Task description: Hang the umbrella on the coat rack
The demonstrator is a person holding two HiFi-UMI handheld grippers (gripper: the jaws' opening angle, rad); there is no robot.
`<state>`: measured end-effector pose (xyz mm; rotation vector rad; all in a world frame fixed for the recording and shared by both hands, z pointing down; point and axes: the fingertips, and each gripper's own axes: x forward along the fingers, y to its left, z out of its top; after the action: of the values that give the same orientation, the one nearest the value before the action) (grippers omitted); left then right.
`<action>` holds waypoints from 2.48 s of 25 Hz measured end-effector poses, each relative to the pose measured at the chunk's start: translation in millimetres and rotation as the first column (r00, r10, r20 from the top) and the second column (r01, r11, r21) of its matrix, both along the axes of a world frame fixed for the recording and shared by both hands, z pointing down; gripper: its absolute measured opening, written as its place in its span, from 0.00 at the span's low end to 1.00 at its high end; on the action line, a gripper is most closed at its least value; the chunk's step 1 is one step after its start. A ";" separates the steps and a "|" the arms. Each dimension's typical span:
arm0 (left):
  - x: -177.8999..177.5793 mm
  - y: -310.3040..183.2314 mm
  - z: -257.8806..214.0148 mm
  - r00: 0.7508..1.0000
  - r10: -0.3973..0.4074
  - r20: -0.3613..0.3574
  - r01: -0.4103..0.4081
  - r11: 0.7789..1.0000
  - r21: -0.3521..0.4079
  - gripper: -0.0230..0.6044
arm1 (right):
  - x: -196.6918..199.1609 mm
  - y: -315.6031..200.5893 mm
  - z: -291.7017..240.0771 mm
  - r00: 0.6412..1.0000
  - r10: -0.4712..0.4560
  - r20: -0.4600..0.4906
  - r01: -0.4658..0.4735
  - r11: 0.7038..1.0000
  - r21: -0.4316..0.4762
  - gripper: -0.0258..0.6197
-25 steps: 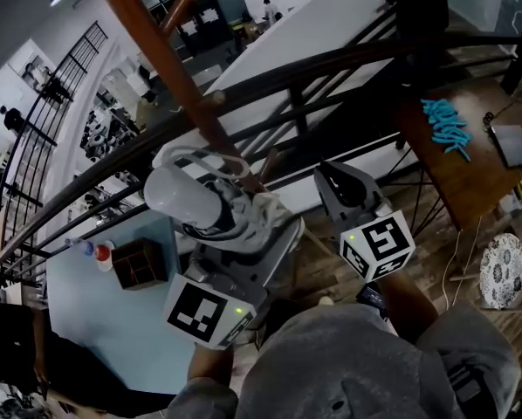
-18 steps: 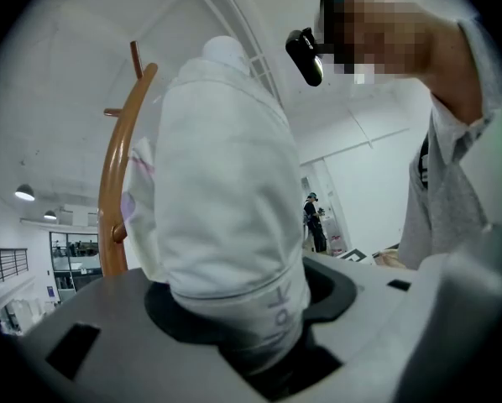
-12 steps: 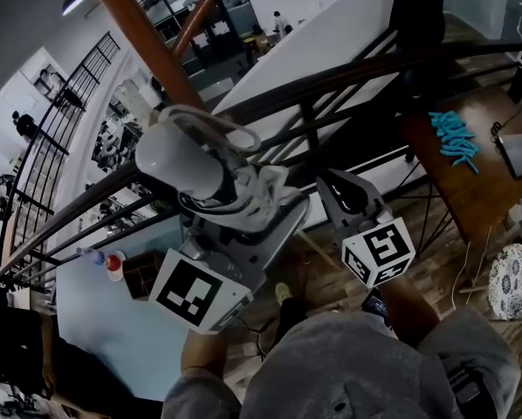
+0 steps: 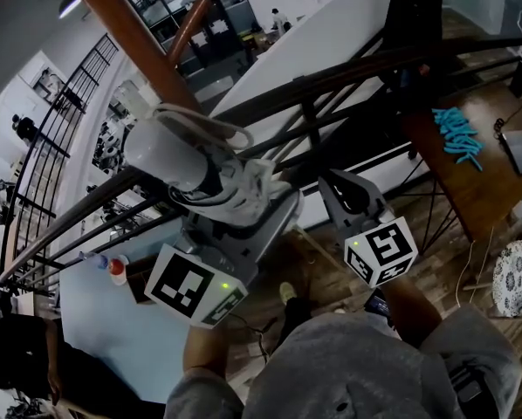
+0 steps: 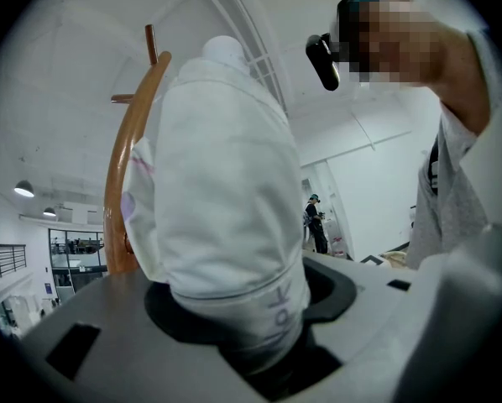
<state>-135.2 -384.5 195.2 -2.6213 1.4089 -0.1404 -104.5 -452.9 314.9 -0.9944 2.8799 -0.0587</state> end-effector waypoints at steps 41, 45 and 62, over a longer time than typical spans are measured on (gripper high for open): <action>-96.0 -10.8 100.7 0.968 -0.251 -0.024 0.243 0.953 -0.182 0.43 | -30.3 5.9 21.3 0.997 -0.047 -0.064 0.045 0.999 -0.029 0.11; -102.1 -7.3 115.6 0.959 -0.284 -0.021 0.274 0.940 -0.206 0.43 | -29.5 11.4 20.3 0.997 -0.052 -0.062 0.051 0.998 -0.020 0.11; -105.8 5.2 162.3 0.947 -0.319 -0.021 0.301 0.912 -0.277 0.43 | -22.8 28.9 18.7 0.996 -0.046 -0.070 0.046 0.999 -0.005 0.11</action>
<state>-241.0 -379.3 357.4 -2.6030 1.9524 -0.3095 -127.3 -424.1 333.6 -0.9493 2.9672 -0.0328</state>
